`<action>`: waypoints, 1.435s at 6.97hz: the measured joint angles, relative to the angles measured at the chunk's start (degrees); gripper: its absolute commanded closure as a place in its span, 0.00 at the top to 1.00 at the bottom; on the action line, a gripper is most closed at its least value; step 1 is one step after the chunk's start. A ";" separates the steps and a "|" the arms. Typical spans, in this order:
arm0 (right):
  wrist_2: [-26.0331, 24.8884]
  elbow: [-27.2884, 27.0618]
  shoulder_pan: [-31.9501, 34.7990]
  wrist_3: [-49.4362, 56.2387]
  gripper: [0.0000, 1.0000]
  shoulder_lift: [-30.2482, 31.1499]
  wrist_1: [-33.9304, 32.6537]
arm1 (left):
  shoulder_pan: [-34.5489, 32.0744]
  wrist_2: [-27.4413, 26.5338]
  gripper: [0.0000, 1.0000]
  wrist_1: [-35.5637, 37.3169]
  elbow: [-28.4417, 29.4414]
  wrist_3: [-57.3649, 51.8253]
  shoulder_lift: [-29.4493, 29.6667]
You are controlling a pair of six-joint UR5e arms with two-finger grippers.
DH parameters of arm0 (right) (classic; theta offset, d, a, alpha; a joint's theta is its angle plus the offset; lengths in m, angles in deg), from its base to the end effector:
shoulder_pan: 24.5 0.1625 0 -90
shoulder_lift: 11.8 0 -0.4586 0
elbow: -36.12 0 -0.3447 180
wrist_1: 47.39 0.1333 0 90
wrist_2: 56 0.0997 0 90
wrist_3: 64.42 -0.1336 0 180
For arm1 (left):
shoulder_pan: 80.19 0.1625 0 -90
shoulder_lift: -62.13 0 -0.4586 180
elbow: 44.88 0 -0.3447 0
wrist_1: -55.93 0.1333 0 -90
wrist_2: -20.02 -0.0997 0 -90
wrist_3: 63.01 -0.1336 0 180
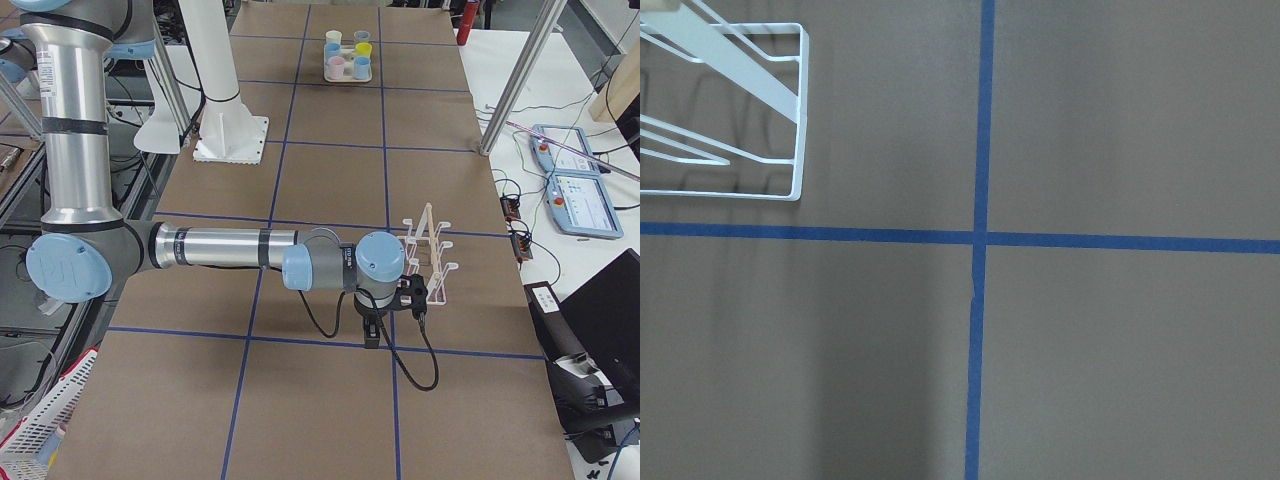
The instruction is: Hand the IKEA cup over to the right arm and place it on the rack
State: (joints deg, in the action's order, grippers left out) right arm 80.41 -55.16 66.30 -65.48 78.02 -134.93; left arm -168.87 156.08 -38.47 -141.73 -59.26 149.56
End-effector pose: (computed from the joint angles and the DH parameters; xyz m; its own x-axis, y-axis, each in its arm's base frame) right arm 0.0428 -0.4512 0.6974 0.6897 -0.0214 0.7237 -0.0267 0.9981 0.0550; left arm -0.0271 -0.4365 0.6715 0.6912 0.0597 -0.7202 0.0225 0.9943 0.1040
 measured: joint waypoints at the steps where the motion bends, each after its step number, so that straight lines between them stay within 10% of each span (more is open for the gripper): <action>1: 0.00 0.01 0.00 -0.02 1.00 -0.06 0.00 | 0.00 0.00 1.00 0.00 -0.02 0.04 0.01; 10: 1.01 -2.69 0.00 -0.33 1.00 -0.41 0.00 | 0.51 0.07 1.00 0.01 -3.16 0.47 -0.30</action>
State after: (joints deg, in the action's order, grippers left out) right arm 81.42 -57.85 66.29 -65.81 77.61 -134.93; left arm -168.36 156.14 -38.46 -144.89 -58.79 149.26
